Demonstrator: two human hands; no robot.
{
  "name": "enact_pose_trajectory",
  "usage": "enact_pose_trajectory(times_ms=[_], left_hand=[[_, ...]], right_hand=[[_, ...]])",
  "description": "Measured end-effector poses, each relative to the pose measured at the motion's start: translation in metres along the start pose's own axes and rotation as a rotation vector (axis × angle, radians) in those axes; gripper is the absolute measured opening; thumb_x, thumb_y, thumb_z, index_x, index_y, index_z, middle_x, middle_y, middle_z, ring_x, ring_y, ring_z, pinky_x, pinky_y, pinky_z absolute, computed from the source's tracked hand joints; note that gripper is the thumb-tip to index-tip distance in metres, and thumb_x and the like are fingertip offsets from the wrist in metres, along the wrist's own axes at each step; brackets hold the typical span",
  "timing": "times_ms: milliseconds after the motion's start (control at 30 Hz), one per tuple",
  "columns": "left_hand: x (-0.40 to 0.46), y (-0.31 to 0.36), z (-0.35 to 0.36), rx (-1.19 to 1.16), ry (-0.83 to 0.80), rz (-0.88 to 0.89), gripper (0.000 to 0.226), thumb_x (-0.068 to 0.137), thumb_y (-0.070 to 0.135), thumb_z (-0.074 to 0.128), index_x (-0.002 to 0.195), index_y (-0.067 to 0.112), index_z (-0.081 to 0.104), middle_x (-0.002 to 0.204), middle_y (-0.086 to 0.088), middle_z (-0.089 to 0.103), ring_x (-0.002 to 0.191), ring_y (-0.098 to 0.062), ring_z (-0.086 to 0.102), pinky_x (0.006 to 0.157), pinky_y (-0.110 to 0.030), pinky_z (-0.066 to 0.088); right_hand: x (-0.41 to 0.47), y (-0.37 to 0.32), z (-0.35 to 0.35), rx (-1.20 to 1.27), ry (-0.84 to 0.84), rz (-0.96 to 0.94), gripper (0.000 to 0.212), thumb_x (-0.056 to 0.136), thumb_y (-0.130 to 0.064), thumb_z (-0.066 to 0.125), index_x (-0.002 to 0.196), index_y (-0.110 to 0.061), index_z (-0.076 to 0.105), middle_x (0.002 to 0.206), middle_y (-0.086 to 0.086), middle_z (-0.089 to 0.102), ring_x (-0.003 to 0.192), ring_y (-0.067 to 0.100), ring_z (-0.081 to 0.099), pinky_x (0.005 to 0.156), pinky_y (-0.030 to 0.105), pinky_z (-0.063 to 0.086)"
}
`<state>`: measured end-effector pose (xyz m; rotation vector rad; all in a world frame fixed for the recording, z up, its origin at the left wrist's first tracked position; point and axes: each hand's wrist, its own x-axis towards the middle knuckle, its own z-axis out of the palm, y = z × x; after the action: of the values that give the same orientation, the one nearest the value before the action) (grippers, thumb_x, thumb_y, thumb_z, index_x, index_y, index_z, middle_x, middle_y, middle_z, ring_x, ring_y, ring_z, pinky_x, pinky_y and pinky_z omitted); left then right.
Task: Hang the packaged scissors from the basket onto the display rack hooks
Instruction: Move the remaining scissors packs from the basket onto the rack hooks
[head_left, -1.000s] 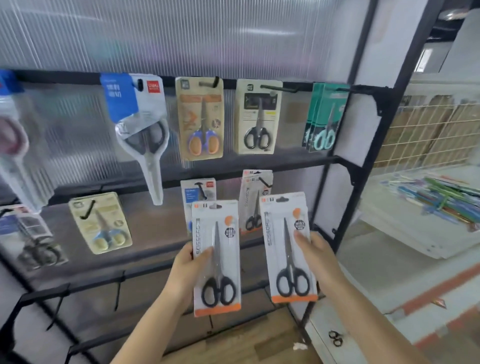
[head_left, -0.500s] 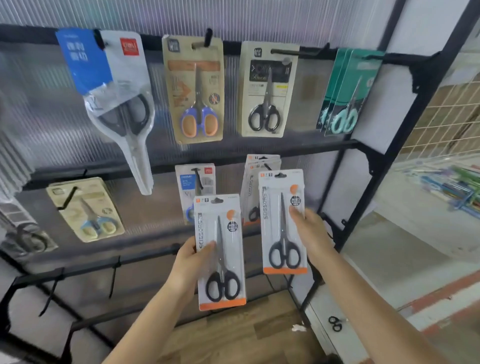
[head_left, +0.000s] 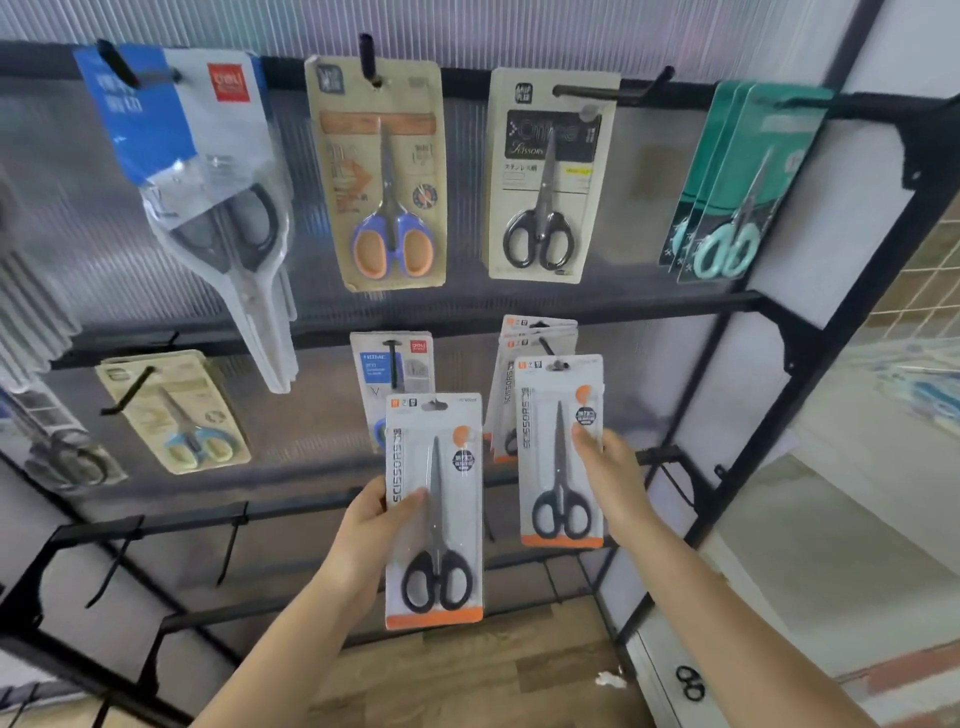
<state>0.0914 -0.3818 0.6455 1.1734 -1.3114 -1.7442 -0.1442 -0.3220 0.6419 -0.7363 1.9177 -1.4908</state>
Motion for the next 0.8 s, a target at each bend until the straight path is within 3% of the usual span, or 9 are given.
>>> enact_pose_trajectory(times_ms=[100,233,400,467,533,567,633,700,800], left_hand=[[0.0,-0.001,-0.001,0.002,0.015,0.008,0.024,0.094,0.011,0.054,0.117,0.007,0.057,0.102,-0.008,0.072,0.09,-0.025,0.069,0.067,-0.031,0.054],[0.0,-0.003,0.001,0.006,0.032,-0.005,0.023,0.094,0.012,0.053,0.117,0.008,0.057,0.105,-0.009,0.07,0.094,-0.028,0.067,0.075,-0.039,0.055],[-0.006,-0.006,0.009,0.016,0.026,-0.008,0.014,0.094,0.009,0.052,0.105,0.011,0.061,0.099,-0.011,0.071,0.089,-0.027,0.068,0.073,-0.039,0.056],[-0.007,-0.011,0.009,0.027,0.037,-0.009,0.012,0.094,0.007,0.053,0.101,0.009,0.062,0.102,-0.016,0.07,0.091,-0.03,0.067,0.081,-0.045,0.055],[-0.008,-0.015,0.007,0.057,0.04,-0.002,0.012,0.094,0.008,0.054,0.103,0.009,0.062,0.105,-0.016,0.069,0.096,-0.031,0.065,0.089,-0.049,0.052],[-0.009,-0.016,0.005,0.077,0.033,0.004,0.012,0.094,0.009,0.054,0.103,0.011,0.061,0.105,-0.013,0.07,0.098,-0.03,0.065,0.091,-0.049,0.051],[-0.009,-0.017,0.003,0.119,0.017,0.024,0.012,0.094,0.01,0.054,0.102,0.014,0.061,0.102,-0.006,0.07,0.1,-0.027,0.064,0.092,-0.046,0.051],[-0.01,-0.017,0.007,0.171,-0.017,0.043,0.011,0.094,0.012,0.054,0.102,0.016,0.06,0.101,-0.003,0.07,0.099,-0.024,0.064,0.089,-0.041,0.053],[-0.008,-0.016,0.023,0.199,-0.073,0.064,0.009,0.093,0.012,0.054,0.099,0.016,0.059,0.1,-0.003,0.069,0.091,-0.017,0.064,0.081,-0.033,0.051]], right_hand=[[0.007,0.0,0.001,0.002,0.002,-0.013,0.026,0.096,-0.034,0.049,0.105,-0.012,0.057,0.101,0.006,0.065,0.092,0.017,0.06,0.075,0.026,0.047],[0.025,-0.008,0.008,-0.033,0.006,-0.016,0.03,0.096,-0.034,0.048,0.103,-0.007,0.056,0.104,0.015,0.063,0.093,0.026,0.06,0.082,0.037,0.049],[0.051,-0.01,0.013,-0.133,0.024,-0.032,0.034,0.095,-0.037,0.048,0.097,-0.003,0.054,0.094,0.01,0.06,0.083,0.02,0.054,0.067,0.031,0.041],[0.055,-0.009,0.011,-0.218,0.021,-0.051,0.03,0.093,-0.033,0.054,0.104,-0.005,0.054,0.106,0.011,0.061,0.098,0.025,0.057,0.074,0.033,0.043],[0.051,-0.01,0.007,-0.329,0.07,-0.126,0.047,0.089,-0.028,0.061,0.127,-0.004,0.047,0.128,0.014,0.051,0.119,0.029,0.049,0.093,0.036,0.041],[0.045,-0.012,0.004,-0.356,0.107,-0.199,0.054,0.088,-0.025,0.063,0.133,-0.004,0.042,0.133,0.014,0.046,0.124,0.028,0.045,0.099,0.036,0.037],[0.025,-0.021,-0.002,-0.381,0.116,-0.397,0.049,0.089,-0.023,0.061,0.132,-0.007,0.044,0.129,0.01,0.047,0.118,0.022,0.048,0.095,0.028,0.038],[0.001,-0.035,-0.008,-0.402,-0.029,-0.509,0.038,0.09,-0.026,0.057,0.126,-0.015,0.049,0.116,-0.003,0.055,0.103,0.01,0.055,0.083,0.018,0.041],[-0.025,-0.052,-0.011,-0.441,-0.338,-0.466,0.027,0.091,-0.029,0.056,0.118,-0.03,0.048,0.099,-0.019,0.057,0.092,-0.001,0.058,0.076,0.011,0.044]])
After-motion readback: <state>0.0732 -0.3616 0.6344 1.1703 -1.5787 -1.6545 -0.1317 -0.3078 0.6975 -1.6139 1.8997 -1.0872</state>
